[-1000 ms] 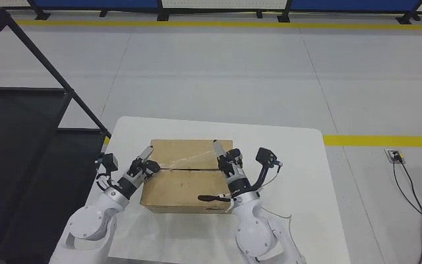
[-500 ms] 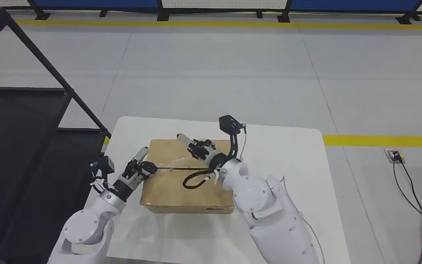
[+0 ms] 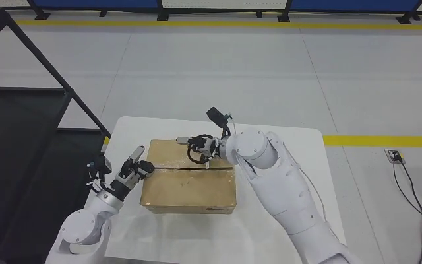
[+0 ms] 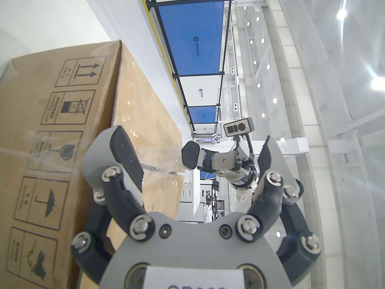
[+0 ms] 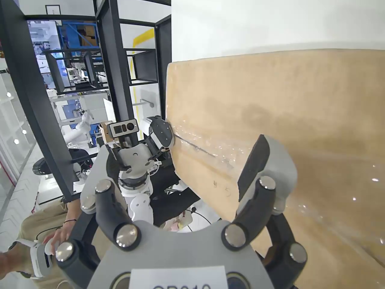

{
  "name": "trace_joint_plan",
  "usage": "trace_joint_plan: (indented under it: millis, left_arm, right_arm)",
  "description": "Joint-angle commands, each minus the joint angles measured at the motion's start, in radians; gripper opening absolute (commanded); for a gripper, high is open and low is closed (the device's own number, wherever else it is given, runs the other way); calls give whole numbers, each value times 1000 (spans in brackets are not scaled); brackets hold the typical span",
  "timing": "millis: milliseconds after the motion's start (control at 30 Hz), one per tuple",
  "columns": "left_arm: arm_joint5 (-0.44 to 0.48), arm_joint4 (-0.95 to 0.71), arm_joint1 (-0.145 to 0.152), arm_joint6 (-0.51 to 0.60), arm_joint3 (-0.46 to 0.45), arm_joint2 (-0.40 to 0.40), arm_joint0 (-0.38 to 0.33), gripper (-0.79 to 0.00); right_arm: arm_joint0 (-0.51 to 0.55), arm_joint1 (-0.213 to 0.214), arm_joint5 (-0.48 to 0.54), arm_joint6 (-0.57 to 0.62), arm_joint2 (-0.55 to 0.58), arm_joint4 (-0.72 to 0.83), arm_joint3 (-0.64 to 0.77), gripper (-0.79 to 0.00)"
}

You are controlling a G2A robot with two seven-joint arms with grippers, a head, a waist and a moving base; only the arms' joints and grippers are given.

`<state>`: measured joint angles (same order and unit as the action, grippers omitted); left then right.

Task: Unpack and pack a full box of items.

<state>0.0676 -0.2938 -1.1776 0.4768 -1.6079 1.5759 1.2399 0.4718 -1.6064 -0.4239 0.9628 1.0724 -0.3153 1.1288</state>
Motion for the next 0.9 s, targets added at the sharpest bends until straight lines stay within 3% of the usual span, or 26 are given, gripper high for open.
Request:
trace_joint_plan:
  millis: [0, 367, 567, 867]
  left_arm:
    - [-1, 2, 0, -2, 1, -1, -3, 0]
    - [-1, 10, 1, -12, -1, -10, -6, 0]
    - [11, 4, 2, -36, -4, 3, 7, 0]
    - [31, -84, 5, -80, -14, 92, 49, 0]
  right_arm:
    - [2, 4, 9, 28, 7, 7, -8, 0]
    - [7, 26, 45, 129, 17, 4, -26, 0]
    - [17, 25, 124, 86, 24, 75, -41, 0]
    - [18, 9, 275, -1, -3, 175, -115, 0]
